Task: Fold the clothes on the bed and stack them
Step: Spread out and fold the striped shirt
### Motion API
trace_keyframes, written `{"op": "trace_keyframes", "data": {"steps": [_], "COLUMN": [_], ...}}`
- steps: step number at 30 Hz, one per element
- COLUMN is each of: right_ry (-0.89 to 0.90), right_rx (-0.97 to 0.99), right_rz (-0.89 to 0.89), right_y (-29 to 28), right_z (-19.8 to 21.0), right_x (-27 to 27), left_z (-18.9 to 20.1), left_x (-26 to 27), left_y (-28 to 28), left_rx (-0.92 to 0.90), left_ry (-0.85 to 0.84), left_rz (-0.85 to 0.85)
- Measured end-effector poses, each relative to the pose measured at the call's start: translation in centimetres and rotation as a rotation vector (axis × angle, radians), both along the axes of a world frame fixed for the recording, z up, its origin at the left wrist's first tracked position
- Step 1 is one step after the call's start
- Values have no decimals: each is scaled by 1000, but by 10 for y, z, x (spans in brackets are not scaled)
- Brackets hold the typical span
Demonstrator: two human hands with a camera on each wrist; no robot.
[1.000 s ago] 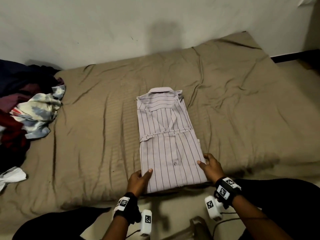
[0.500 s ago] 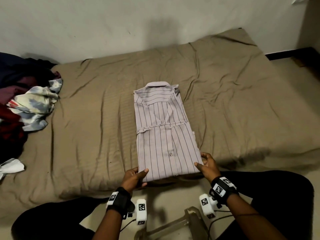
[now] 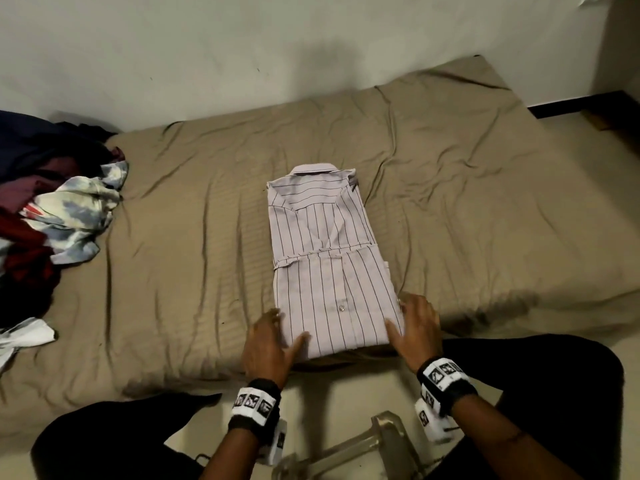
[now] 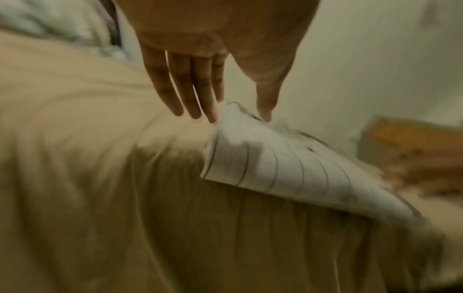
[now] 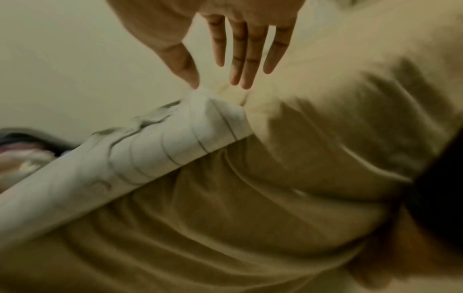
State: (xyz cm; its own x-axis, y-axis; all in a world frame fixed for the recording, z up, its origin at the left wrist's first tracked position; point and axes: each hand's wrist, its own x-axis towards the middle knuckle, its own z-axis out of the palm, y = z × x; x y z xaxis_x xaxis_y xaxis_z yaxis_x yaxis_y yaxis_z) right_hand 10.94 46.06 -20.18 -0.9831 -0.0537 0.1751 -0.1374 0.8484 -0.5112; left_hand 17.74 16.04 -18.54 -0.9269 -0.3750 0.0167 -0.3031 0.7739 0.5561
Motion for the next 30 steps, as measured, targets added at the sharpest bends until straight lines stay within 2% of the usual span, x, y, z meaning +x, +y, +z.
{"op": "trace_keyframes", "data": {"steps": [2, 4, 6, 8, 12, 15, 20, 25, 30], "right_ry": [76, 31, 32, 44, -78, -143, -77, -218, -180], "right_rx": [224, 416, 522, 586, 651, 632, 601, 346, 16], "right_rz": [317, 530, 607, 601, 541, 533, 577, 589, 468], "right_y": [-18, -42, -65, -74, -50, -15, 20, 26, 38], "right_z": [8, -3, -22, -34, -39, -42, -29, -9, 28], "right_x": [12, 22, 27, 26, 5, -13, -24, -36, -47], "left_z": [-6, -22, -43, -53, -62, -69, -64, -47, 5], "left_x": [2, 3, 1, -3, -1, 8, 0, -8, -7], "left_y": [25, 50, 64, 62, 35, 6, -15, -26, -35], "left_rx": [-279, -405, -436, -483, -482, -465, -306, -81, 163], "left_ry": [59, -61, -100, -87, -167, -86, -90, 40, 121], "left_rz": [-366, -553, -599, -611, -606, -589, -582, -560, -351]}}
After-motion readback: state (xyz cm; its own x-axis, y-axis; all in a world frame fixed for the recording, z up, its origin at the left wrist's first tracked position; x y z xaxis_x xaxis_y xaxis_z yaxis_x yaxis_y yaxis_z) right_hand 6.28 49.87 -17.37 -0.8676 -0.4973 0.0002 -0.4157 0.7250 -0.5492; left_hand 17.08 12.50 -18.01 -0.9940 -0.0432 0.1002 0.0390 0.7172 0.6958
